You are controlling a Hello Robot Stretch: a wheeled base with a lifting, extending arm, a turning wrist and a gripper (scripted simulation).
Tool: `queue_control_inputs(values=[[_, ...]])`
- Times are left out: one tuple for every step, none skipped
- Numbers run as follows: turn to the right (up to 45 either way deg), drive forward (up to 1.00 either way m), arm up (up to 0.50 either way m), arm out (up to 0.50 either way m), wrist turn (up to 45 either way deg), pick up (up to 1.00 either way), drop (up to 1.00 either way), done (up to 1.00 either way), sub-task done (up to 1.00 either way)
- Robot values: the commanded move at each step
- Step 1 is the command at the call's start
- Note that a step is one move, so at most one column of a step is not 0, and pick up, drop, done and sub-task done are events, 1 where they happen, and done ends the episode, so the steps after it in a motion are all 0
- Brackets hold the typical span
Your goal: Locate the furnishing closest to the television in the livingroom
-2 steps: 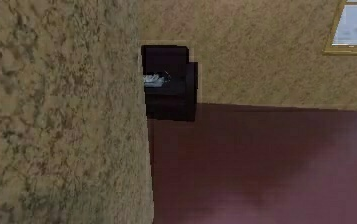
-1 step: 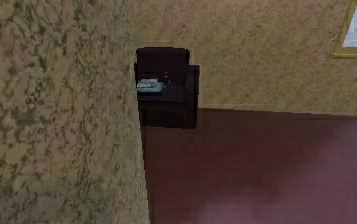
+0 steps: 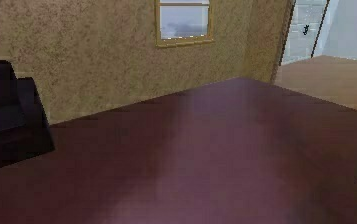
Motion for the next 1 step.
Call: queue_control_inputs(values=[[0.0, 0.45, 0.00, 0.00, 0.0, 0.00, 0.00, 0.00, 0.00]])
